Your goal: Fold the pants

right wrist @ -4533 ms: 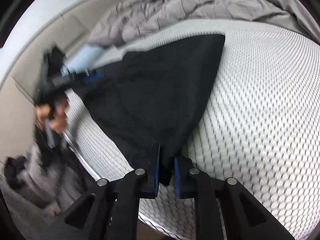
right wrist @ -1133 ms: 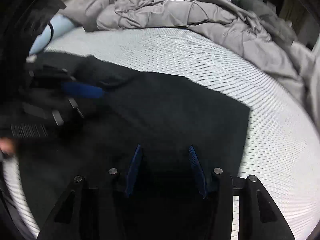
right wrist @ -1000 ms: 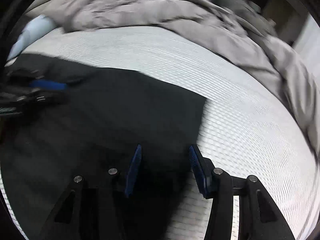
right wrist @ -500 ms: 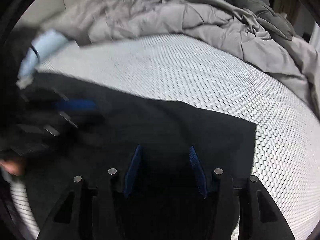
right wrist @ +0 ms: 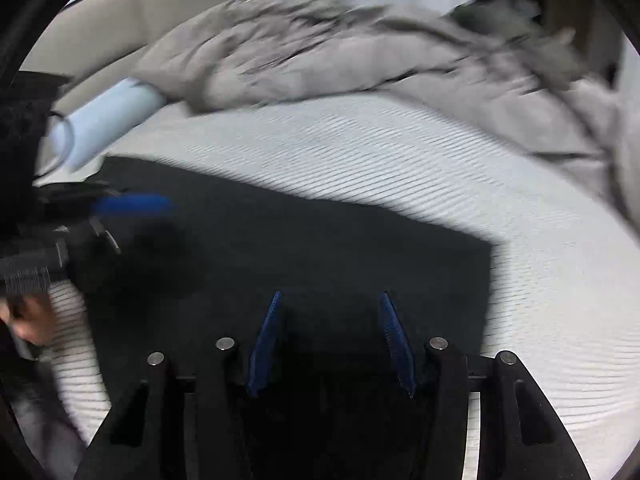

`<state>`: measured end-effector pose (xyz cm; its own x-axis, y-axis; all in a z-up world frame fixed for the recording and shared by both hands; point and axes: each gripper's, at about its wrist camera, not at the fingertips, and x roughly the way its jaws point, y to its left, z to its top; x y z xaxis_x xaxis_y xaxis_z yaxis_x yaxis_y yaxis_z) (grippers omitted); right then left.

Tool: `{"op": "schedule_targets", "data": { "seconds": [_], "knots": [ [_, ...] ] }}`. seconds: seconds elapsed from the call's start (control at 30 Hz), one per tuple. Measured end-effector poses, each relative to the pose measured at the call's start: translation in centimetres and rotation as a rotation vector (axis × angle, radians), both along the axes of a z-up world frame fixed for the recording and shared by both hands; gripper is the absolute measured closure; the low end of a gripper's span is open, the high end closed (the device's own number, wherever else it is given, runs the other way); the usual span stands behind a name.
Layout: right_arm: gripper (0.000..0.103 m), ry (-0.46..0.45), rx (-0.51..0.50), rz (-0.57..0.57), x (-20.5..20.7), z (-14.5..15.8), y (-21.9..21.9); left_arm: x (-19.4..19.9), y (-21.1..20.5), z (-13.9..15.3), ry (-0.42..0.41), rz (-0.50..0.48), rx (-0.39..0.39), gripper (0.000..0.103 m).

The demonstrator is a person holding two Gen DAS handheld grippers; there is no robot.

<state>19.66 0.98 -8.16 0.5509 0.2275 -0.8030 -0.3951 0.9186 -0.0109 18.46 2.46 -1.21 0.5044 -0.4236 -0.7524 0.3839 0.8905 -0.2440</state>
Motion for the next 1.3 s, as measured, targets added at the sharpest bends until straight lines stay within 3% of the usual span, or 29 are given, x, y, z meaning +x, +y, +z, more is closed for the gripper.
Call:
{"op": "schedule_targets", "data": {
  "seconds": [0.07,0.13,0.2,0.27,0.4,0.47,0.53,0.6,0.7,0.8,0.83,0.87,0.93,1.03,1.13,1.2,1.23,1.27,1.3],
  "knots": [
    [0.051,0.061,-0.033,0.021,0.6,-2.0,0.9,0.0,0.1,-1.9,0.050,0.001,0.036,0.081],
    [0.051,0.073,-0.089,0.016,0.7,-3.2,0.2,-0.5,1.1,-1.8,0.045,0.011,-0.012,0.079],
    [0.051,0.044,-0.138,-0.020,0.2,-3.0,-1.2,-1.8,1.8,-1.1,0.042,0.058,-0.010,0.079],
    [0.049,0.000,-0.222,-0.093,-0.8,-2.5,-3.2,-3.6,1.8,-0.4,0.003,0.080,0.050,0.079],
    [0.049,-0.026,-0.128,-0.143,-2.2,-0.3,-5.1,-5.7,0.4,0.8,-0.017,0.044,-0.021,0.078],
    [0.049,-0.039,-0.029,-0.050,-3.3,0.5,-3.0,-5.5,-1.1,0.6,-0.001,0.001,-0.010,0.076],
    [0.049,-0.005,-0.006,0.017,-3.5,-0.3,-0.9,-5.7,-1.9,-0.6,0.019,-0.020,0.037,0.076],
    [0.049,0.072,-0.048,0.042,-3.2,-2.4,0.4,-6.3,-1.2,-0.7,0.039,-0.030,0.036,0.076],
    [0.049,0.044,-0.123,0.038,-3.8,-2.7,-1.0,-7.7,1.6,-0.8,0.055,0.022,0.054,0.075],
    [0.048,0.010,-0.156,-0.030,-5.0,-2.0,-5.4,-9.7,4.1,0.1,0.042,0.045,0.012,0.075],
    [0.046,0.013,-0.126,-0.062,-5.2,-1.8,-7.2,-9.8,4.8,0.3,0.034,0.056,0.010,0.074],
    [0.036,0.025,-0.096,-0.122,-5.4,-1.5,-9.3,-10.1,5.3,0.8,0.021,0.070,0.007,0.073],
    [0.036,0.039,0.018,-0.169,-5.7,-0.8,-11.9,-9.8,6.6,1.7,-0.003,0.110,-0.011,0.070],
    [0.036,0.032,0.276,-0.254,-5.6,0.1,-16.0,-9.0,8.8,2.8,-0.025,0.206,-0.070,0.067],
    [0.038,0.156,0.528,-0.316,-3.3,-2.3,-18.6,-8.4,11.7,2.9,-0.004,0.333,-0.127,0.067],
    [0.044,0.229,0.645,-0.298,-1.8,-3.9,-18.2,-8.1,13.2,2.6,0.016,0.384,-0.146,0.067],
    [0.050,0.258,0.650,-0.285,-0.6,-4.6,-17.5,-8.1,13.9,2.5,0.023,0.408,-0.151,0.067],
    [0.071,0.258,0.625,-0.272,0.2,-4.6,-16.8,-8.1,14.1,2.3,0.026,0.420,-0.150,0.067],
    [0.080,0.250,0.580,-0.266,0.5,-4.3,-16.0,-8.2,14.5,2.3,0.029,0.437,-0.151,0.067]
  ]
}}
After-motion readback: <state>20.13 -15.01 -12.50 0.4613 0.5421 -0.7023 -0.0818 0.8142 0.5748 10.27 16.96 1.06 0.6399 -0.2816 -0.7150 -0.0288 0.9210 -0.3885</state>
